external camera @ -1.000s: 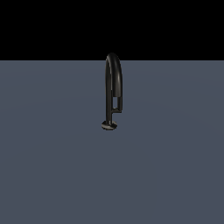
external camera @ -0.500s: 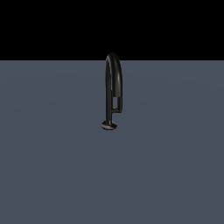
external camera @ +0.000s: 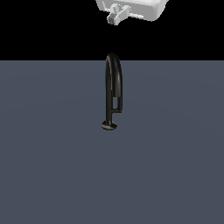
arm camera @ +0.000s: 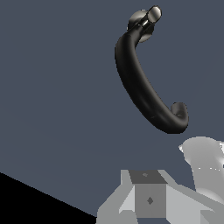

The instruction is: Turn on the faucet by rotating a designated handle.

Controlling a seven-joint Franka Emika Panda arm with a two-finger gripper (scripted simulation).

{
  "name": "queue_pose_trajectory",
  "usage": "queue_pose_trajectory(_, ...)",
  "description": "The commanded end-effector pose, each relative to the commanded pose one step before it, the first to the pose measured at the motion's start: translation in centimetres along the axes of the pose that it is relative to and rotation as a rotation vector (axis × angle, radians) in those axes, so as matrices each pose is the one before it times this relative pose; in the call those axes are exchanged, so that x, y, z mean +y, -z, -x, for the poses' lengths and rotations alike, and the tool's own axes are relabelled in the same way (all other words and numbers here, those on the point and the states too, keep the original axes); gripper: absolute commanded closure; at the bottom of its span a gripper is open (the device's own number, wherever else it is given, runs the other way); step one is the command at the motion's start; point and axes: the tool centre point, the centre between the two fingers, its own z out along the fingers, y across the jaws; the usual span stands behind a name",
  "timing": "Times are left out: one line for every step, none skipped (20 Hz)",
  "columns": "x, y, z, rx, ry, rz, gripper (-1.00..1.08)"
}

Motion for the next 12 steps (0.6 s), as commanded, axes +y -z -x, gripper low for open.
queue_pose_trajectory(-0.166, -0.136, -1.659, -0.04082, -0.03439, -0.03446, 1.08)
queue_pose_trajectory(-0.070, -0.052, -0.664, -0.01631, -0.01396, -0.01380, 1.08)
queue_pose_trajectory(-0.070, -0.052, -0.669, -0.01645, -0.01408, -0.01393, 1.08)
queue_pose_trajectory(-0.071, -0.052, -0.673, -0.01659, -0.01419, -0.01405, 1.08)
queue_pose_trajectory(-0.071, -0.051, -0.680, -0.01676, -0.01434, -0.01420, 1.08)
queue_pose_trajectory(-0.072, -0.052, -0.685, -0.01692, -0.01448, -0.01434, 1.08)
queue_pose_trajectory(-0.072, -0.052, -0.691, -0.01709, -0.01463, -0.01449, 1.08)
queue_pose_trajectory(-0.073, -0.051, -0.699, -0.01728, -0.01480, -0.01466, 1.08)
queue_pose_trajectory(-0.074, -0.052, -0.705, -0.01747, -0.01497, -0.01483, 1.08)
queue_pose_trajectory(-0.075, -0.052, -0.713, -0.01767, -0.01516, -0.01502, 1.08)
queue_pose_trajectory(-0.076, -0.052, -0.722, -0.01789, -0.01537, -0.01521, 1.08)
queue_pose_trajectory(-0.077, -0.052, -0.731, -0.01812, -0.01558, -0.01542, 1.08)
